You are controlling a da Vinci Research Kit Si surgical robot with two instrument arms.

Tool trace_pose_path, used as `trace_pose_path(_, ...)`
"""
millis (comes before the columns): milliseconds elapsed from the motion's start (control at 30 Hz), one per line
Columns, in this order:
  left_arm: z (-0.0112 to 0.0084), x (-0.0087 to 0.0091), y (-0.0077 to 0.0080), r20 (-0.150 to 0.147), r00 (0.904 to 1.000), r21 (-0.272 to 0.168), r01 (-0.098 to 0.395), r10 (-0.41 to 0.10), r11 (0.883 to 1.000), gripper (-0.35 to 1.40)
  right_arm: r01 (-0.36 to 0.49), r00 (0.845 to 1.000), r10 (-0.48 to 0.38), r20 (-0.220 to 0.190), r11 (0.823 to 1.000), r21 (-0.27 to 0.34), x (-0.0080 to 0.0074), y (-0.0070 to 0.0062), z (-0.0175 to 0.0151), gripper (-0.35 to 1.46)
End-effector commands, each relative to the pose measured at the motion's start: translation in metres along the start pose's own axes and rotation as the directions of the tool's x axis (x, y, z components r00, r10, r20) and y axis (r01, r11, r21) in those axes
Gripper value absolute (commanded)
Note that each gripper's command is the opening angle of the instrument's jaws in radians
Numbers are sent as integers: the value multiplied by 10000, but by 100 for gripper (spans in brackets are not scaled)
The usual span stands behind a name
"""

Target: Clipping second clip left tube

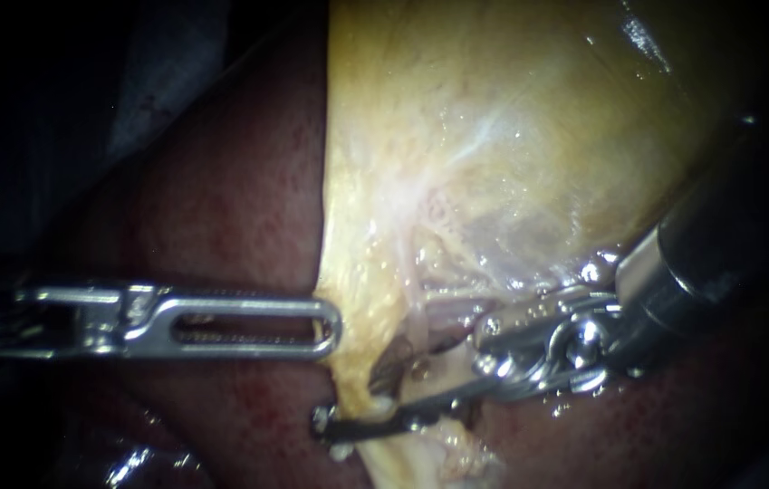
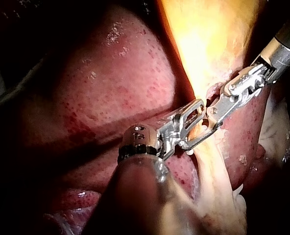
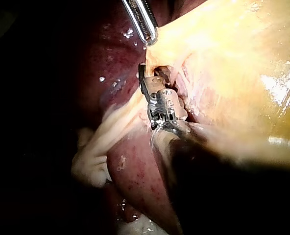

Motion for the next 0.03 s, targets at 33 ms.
trace_pose_path(33, 0, 0, 0, 3, 10000, -5, 3, -3, 10000, -33, -1, 10000, 1, 0, 10000, 1, 0, 0, 0, -35)
